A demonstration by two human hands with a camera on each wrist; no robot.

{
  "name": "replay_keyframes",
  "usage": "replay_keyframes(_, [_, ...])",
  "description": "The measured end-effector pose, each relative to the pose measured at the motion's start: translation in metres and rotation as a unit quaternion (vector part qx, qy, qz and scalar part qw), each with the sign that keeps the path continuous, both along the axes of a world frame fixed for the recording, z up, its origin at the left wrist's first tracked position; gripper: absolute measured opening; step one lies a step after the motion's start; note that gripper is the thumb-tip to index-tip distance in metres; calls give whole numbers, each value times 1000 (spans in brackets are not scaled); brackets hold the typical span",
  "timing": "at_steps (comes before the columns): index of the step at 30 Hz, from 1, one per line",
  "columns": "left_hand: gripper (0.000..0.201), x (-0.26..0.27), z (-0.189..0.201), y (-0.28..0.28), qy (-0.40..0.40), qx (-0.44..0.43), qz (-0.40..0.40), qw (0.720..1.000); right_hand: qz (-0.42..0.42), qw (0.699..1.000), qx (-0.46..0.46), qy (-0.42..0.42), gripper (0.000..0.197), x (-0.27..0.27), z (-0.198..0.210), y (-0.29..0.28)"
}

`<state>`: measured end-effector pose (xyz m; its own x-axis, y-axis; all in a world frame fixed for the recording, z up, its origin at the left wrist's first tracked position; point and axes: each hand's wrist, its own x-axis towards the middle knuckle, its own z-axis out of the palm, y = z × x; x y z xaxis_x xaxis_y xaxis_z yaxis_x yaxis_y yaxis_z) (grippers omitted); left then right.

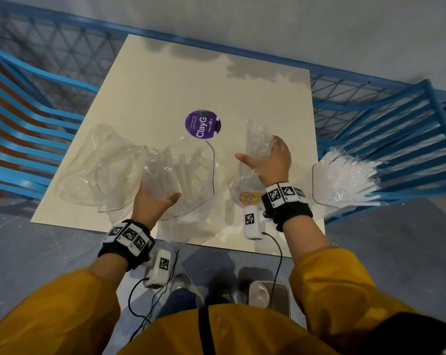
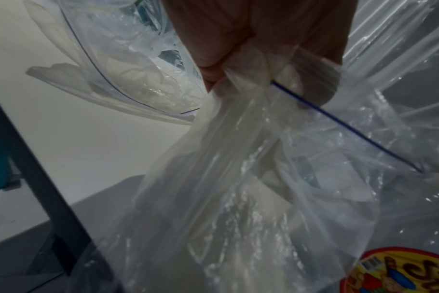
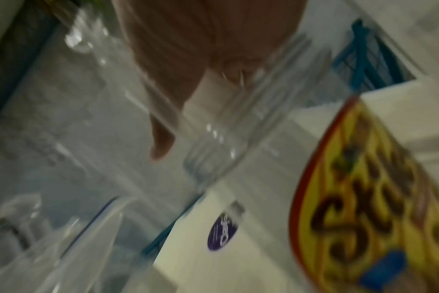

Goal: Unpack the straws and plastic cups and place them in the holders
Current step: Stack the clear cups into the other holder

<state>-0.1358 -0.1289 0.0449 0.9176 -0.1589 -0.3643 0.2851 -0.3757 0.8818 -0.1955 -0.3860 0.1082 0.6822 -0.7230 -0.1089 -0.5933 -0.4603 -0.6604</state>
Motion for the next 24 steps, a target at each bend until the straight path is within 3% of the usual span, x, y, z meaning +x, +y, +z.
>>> replay_keyframes(3, [80, -1, 2, 7, 9, -31, 27, 999, 15, 994, 50, 100, 127, 1, 16, -13])
replay_keyframes(6, [81, -1, 4, 12, 11, -52, 38, 998, -19, 977, 208, 38, 135, -9, 40, -26])
replay_keyframes(9, [80, 1, 2, 16, 14, -62, 46, 997, -15, 978, 208, -15, 131, -23, 66, -26])
replay_keyframes(11, [79, 1, 2, 18, 12, -70, 48, 996, -27, 987, 106, -113, 111, -28, 80, -13])
replay_keyframes(13, [76, 0, 0, 21, 8, -80, 52, 995, -38, 959, -12, -281, 62, -29, 94, 16])
replay_keyframes(15, [74, 0, -1, 26, 6, -91, 56, 994, 11, 934, -55, -352, 27, -27, 91, 49])
replay_keyframes(16, [73, 0, -1, 29, 5, -95, 54, 994, 55, 944, -48, -321, 21, -25, 82, 64])
replay_keyframes(19, [74, 0, -4, 38, 4, -87, 45, 995, 160, 982, -20, -97, 19, -13, 27, 94])
replay_keyframes(21, [72, 1, -6, 43, 10, -83, 44, 996, 171, 984, -21, 39, 28, 1, -19, 101])
replay_keyframes(24, [69, 1, -5, 46, 20, -73, 38, 996, 150, 964, 3, 217, 54, 28, -74, 100])
